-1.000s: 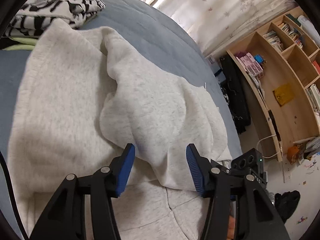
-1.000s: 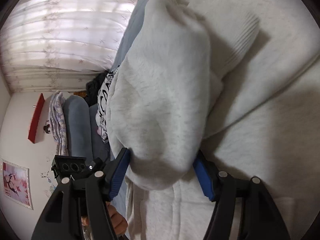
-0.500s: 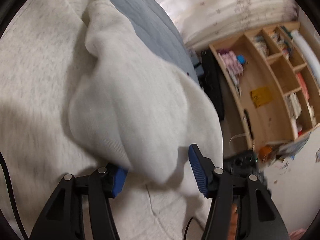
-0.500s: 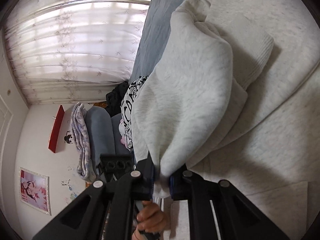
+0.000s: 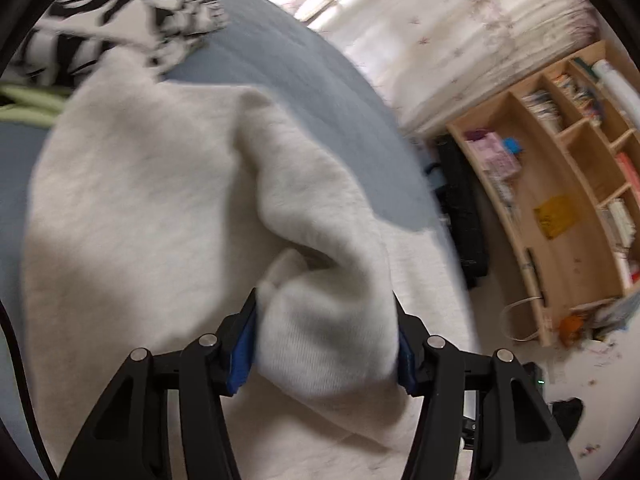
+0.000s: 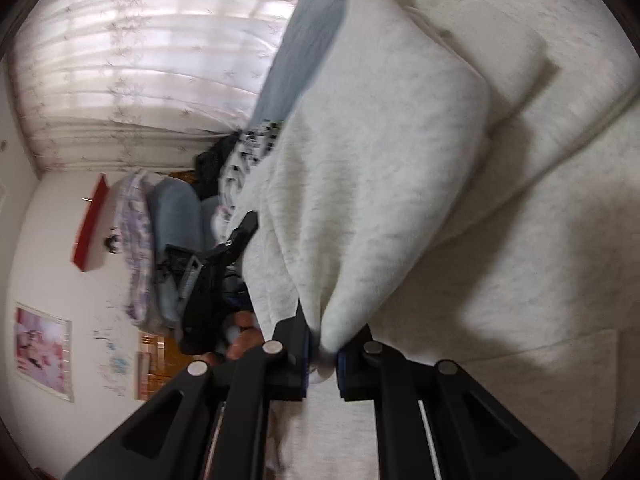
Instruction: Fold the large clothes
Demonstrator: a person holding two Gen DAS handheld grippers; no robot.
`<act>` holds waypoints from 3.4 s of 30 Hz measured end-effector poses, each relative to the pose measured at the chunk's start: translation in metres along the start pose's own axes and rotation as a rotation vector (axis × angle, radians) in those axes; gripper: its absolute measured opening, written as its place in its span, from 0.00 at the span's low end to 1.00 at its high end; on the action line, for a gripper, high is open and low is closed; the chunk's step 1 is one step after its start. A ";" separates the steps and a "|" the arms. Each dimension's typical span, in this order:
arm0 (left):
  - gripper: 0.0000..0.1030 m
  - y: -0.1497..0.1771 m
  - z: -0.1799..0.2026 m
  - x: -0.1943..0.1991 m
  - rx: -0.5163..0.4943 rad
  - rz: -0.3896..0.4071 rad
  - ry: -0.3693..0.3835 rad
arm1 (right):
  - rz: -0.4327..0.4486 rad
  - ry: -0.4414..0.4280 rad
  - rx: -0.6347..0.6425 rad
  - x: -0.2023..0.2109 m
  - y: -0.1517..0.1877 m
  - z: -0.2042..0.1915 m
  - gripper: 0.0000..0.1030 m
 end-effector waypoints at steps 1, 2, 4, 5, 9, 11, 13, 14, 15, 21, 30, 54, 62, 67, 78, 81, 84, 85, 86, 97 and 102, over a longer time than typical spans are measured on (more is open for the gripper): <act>0.40 0.006 -0.005 -0.006 -0.003 -0.024 -0.031 | -0.008 0.028 -0.010 0.000 0.002 0.010 0.08; 0.36 0.014 -0.009 -0.011 -0.010 -0.035 -0.060 | -0.016 0.061 -0.030 -0.001 0.005 0.023 0.08; 0.35 0.018 -0.010 -0.012 -0.017 -0.012 -0.088 | -0.019 0.093 -0.055 -0.004 0.007 0.042 0.08; 0.34 0.019 -0.007 -0.011 -0.019 -0.003 -0.105 | -0.014 0.092 -0.057 -0.004 0.007 0.046 0.08; 0.34 0.020 0.010 -0.003 -0.073 0.039 -0.202 | -0.028 0.179 0.033 -0.006 0.006 0.035 0.09; 0.38 0.019 0.017 0.003 -0.120 0.051 -0.263 | -0.052 0.252 0.105 -0.004 0.007 0.027 0.17; 0.41 0.018 0.023 0.012 -0.140 0.059 -0.301 | -0.090 0.314 0.151 0.000 0.006 0.018 0.29; 0.41 0.017 0.025 0.019 -0.150 0.071 -0.308 | -0.105 0.350 0.173 0.004 0.005 0.011 0.39; 0.41 0.015 0.026 0.026 -0.158 0.082 -0.315 | -0.107 0.377 0.198 0.010 0.003 0.005 0.42; 0.41 -0.001 0.040 0.071 -0.231 0.168 -0.409 | -0.036 0.436 0.452 0.045 -0.019 -0.057 0.43; 0.53 -0.029 0.097 0.047 -0.303 0.238 -0.392 | 0.089 0.579 0.725 -0.007 -0.115 -0.082 0.43; 0.70 0.029 0.069 0.008 -0.418 0.175 -0.485 | -0.027 0.652 0.691 -0.008 -0.077 -0.016 0.44; 0.70 0.067 0.041 0.010 -0.407 0.114 -0.536 | -0.104 0.739 0.692 -0.006 -0.027 0.007 0.45; 0.70 0.089 0.031 0.029 -0.382 0.064 -0.537 | -0.123 0.693 0.541 0.014 -0.006 0.011 0.45; 0.70 0.147 0.012 0.142 -0.342 0.130 -0.555 | -0.028 0.640 0.541 0.095 0.073 -0.039 0.45; 0.70 0.159 0.005 0.178 -0.313 0.163 -0.559 | 0.025 0.584 0.512 0.120 0.090 -0.054 0.45; 0.70 0.170 -0.002 0.212 -0.273 0.198 -0.548 | 0.057 0.558 0.503 0.137 0.103 -0.065 0.45; 0.70 0.172 -0.005 0.222 -0.258 0.207 -0.550 | 0.068 0.542 0.507 0.144 0.110 -0.070 0.45; 0.70 0.175 -0.009 0.232 -0.243 0.215 -0.550 | 0.074 0.533 0.511 0.148 0.113 -0.073 0.45; 0.70 0.214 -0.063 0.263 -0.132 0.167 -0.621 | 0.060 0.609 0.587 0.191 0.152 -0.073 0.45; 0.70 0.228 -0.088 0.260 -0.088 0.120 -0.664 | 0.051 0.644 0.535 0.210 0.154 -0.049 0.45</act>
Point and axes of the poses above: each gripper's, at about its wrist camera, not at the fingertips, and x roughly against the way its jaws point, z to its right, y to its underside, the point moved 9 cm from there along -x, roughly the way its jaws point, and after that the axes turned 15 degrees about -y, right-handed, at the moved point
